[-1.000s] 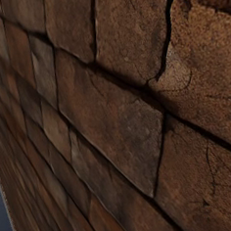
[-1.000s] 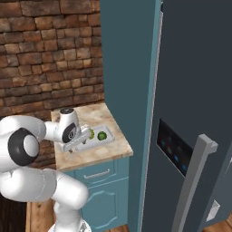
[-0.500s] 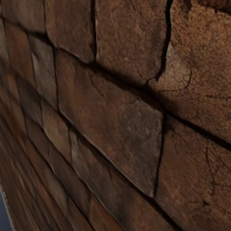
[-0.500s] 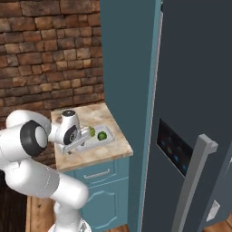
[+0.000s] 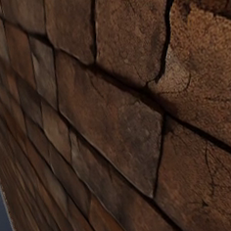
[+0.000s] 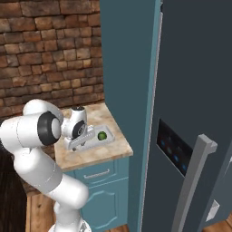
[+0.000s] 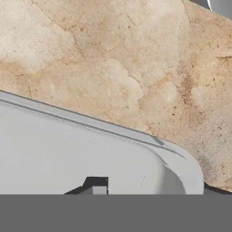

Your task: Take the avocado and broccoli out of the freezer and place them in the tupperware container on the counter. Then put the tupperware containing the vegetables back in the freezer.

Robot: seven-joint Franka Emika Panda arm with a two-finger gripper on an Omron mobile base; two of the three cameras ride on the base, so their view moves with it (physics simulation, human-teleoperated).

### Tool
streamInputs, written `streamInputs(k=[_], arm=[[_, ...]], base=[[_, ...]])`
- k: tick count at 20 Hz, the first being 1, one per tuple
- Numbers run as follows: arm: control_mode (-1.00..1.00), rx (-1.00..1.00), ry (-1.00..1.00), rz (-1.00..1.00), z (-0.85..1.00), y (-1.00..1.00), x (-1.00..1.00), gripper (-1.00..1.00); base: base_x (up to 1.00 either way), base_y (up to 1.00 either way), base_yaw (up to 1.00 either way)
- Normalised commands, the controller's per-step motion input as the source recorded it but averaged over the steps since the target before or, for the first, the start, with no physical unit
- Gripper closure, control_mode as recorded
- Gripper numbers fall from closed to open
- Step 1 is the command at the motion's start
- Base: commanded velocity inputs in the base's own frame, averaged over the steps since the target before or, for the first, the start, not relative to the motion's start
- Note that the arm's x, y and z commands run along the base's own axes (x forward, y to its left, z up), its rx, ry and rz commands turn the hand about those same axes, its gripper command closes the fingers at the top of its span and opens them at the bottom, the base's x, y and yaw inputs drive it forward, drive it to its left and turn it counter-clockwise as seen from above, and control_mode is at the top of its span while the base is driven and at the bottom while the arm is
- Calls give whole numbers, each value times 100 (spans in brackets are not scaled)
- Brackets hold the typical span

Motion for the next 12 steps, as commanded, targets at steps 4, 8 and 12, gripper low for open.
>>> streamInputs(k=[4,8,12], arm=[[-100,0,2,-17,-24,37,0,100],[-100,0,-4,-12,14,29,-29,100],[-100,-8,-2,-1,57,28,-15,100]], base=[[0,0,0],[0,0,0],[0,0,0]])
